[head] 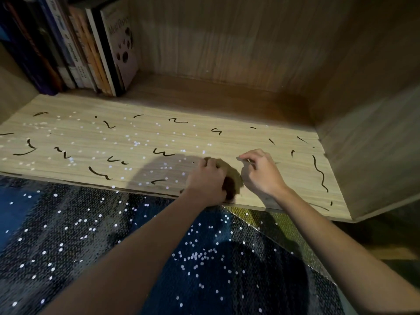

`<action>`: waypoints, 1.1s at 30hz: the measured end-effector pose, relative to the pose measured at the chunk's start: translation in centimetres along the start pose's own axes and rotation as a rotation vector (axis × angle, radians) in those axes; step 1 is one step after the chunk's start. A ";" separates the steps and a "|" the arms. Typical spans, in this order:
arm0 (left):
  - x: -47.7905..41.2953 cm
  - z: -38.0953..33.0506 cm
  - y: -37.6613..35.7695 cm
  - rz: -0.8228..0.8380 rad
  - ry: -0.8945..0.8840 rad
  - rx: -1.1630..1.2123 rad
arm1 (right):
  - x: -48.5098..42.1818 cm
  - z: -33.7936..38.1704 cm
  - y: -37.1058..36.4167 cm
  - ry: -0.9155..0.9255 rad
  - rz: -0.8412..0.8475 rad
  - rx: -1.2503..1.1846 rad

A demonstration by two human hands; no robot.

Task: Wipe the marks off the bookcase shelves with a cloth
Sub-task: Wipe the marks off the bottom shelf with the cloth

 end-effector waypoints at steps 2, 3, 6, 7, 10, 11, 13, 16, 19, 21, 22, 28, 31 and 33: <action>-0.3 1.9 1.4 -0.028 0.011 0.234 | -0.7 -0.1 -0.4 0.011 -0.007 0.030; -0.8 3.0 2.6 -0.092 0.040 0.308 | -1.0 -0.1 -0.7 0.023 -0.007 0.053; -4.4 5.6 5.4 -0.258 0.103 0.306 | -1.9 0.2 -2.2 0.063 0.022 0.151; -5.7 6.0 5.6 -0.246 0.116 0.244 | -1.9 0.3 -2.7 0.067 0.037 0.184; -8.7 6.0 3.8 -0.086 0.032 0.015 | -1.9 -0.1 -3.9 0.073 0.034 0.258; -8.9 5.8 2.9 -0.042 -0.028 -0.007 | -1.7 -0.3 -4.2 0.072 0.028 0.258; -8.2 5.4 1.9 -0.009 -0.135 0.056 | -1.5 -0.7 -4.4 0.062 0.023 0.238; -5.2 6.0 2.0 0.086 -0.244 0.188 | -1.6 -0.6 -4.0 0.050 0.036 0.202; -1.8 8.2 3.4 0.356 -0.166 0.399 | -1.6 0.0 -3.1 0.036 0.062 0.154; -1.0 9.2 4.7 0.275 -0.110 0.567 | -0.8 0.8 -2.6 0.029 0.058 0.115; -1.3 9.4 5.2 0.144 -0.104 0.534 | -0.3 1.3 -2.6 0.036 0.047 0.089; -0.1 6.9 1.8 0.052 -0.105 0.145 | 4.3 3.3 -5.2 0.069 0.045 0.108; 3.6 7.3 0.6 0.224 -0.105 0.208 | 5.3 3.0 -6.4 0.126 0.028 0.130; 5.7 7.6 1.2 0.319 -0.129 0.239 | 5.5 2.8 -6.6 0.155 -0.021 0.164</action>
Point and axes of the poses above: each hand's wrist, its own x-axis away from the middle knuckle, its own y-axis out of the back of the hand, z = x × y, the point moved 3 cm from there along -x, towards the middle knuckle, and after that the axes turned 7 degrees about y, right-handed, at the moved point
